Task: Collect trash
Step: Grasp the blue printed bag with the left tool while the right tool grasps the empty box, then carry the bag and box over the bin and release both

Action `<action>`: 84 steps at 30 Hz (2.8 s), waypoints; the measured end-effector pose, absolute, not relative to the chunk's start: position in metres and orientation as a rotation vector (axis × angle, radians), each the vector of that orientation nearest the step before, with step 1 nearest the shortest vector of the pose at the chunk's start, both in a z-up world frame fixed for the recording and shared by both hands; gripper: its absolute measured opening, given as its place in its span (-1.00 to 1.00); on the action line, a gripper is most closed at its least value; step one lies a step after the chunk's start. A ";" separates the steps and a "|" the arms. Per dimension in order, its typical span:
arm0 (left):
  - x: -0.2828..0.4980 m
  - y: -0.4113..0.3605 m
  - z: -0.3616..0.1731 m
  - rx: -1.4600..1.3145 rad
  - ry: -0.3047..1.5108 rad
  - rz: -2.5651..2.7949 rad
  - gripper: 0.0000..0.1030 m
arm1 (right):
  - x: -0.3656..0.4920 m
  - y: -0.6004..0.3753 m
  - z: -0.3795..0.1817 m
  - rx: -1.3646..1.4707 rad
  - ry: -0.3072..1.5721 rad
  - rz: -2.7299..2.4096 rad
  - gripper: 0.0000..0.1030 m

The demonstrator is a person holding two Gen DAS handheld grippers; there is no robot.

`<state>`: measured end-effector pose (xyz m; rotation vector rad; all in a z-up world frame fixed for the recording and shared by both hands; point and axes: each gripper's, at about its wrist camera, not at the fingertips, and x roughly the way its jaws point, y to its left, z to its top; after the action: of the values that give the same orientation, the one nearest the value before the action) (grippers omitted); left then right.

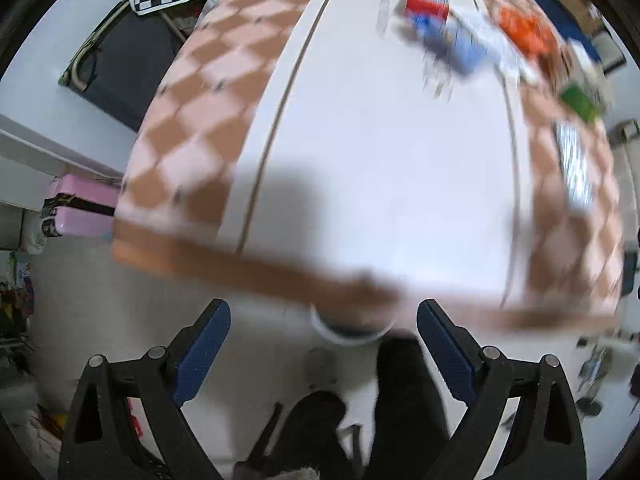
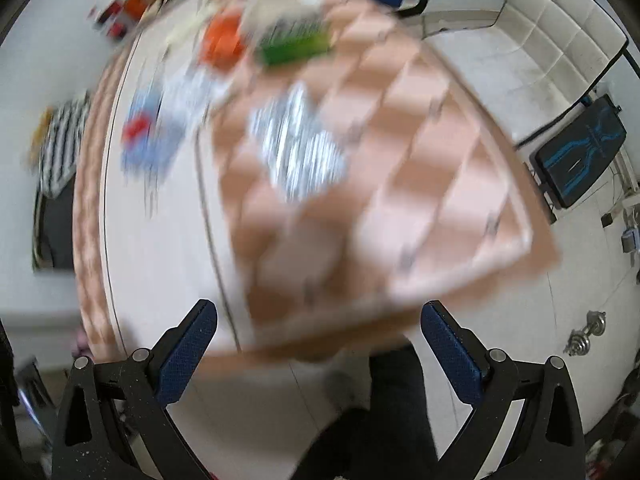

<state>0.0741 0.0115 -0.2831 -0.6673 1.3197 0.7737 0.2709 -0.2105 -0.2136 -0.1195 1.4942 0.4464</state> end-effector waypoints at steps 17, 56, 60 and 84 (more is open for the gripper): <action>0.278 0.144 -0.320 -1.053 1.247 0.760 0.59 | 0.508 -0.035 -0.259 -0.161 1.562 0.402 1.00; 0.093 0.021 -0.176 -0.372 1.074 0.680 -0.87 | 0.248 -0.120 -0.161 -0.335 1.181 0.545 0.71; 0.045 -0.003 -0.176 -0.404 1.082 0.602 -0.87 | 0.181 -0.151 -0.158 -0.282 1.199 0.565 0.71; -0.006 -0.043 -0.520 -0.896 1.474 0.420 -0.85 | 0.052 -0.272 -0.473 -0.212 1.672 0.542 0.71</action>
<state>-0.0060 -0.0426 -0.5196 -0.8960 1.4736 0.4202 0.0522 -0.2719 -0.4730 -0.2121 1.6716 0.5416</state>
